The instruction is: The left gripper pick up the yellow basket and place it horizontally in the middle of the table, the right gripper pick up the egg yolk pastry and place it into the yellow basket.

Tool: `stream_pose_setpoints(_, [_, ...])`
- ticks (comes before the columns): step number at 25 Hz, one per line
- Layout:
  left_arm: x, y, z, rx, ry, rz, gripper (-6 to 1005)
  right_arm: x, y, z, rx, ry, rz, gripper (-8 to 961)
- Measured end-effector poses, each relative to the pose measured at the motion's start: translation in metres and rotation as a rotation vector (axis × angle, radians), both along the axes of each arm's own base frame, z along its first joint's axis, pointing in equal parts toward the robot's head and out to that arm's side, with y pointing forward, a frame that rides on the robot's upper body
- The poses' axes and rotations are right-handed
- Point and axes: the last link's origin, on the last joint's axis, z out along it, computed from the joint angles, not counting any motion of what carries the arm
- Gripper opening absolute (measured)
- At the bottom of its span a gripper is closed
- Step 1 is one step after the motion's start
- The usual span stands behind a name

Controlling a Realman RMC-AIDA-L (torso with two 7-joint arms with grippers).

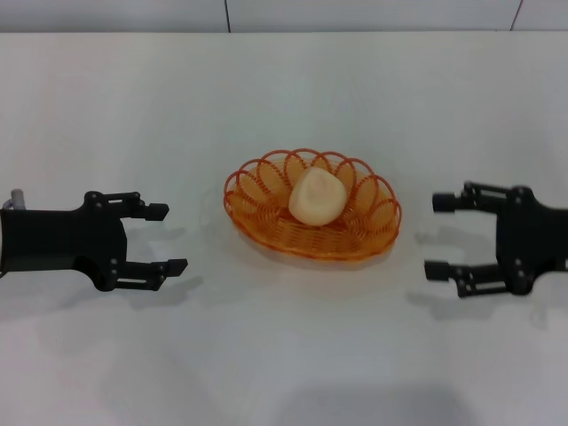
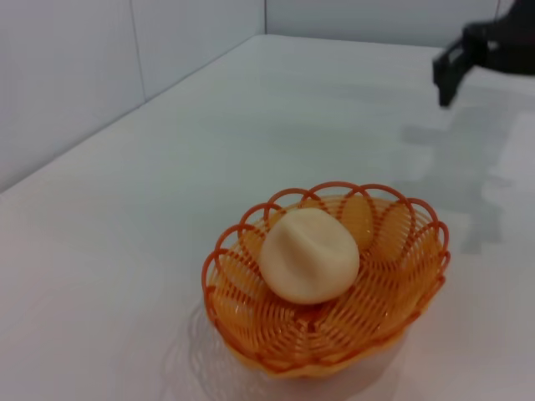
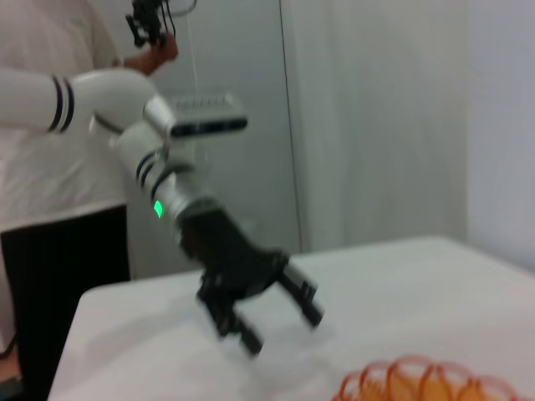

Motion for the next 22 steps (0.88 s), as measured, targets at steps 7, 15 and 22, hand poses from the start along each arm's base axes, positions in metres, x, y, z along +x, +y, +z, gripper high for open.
stream_pose_setpoints(7, [0.012,0.004,-0.004,-0.056,-0.022,-0.035,800,0.012,-0.006,-0.004,-0.052,-0.031,-0.037,868])
stream_pose_setpoints(15, [0.015,0.008,-0.002,-0.075,-0.012,-0.042,800,0.015,-0.009,-0.002,-0.073,-0.046,-0.033,869])
stream_pose_setpoints(22, [0.019,0.009,0.001,-0.096,-0.005,-0.061,800,0.018,-0.01,0.002,-0.078,-0.054,-0.037,869])
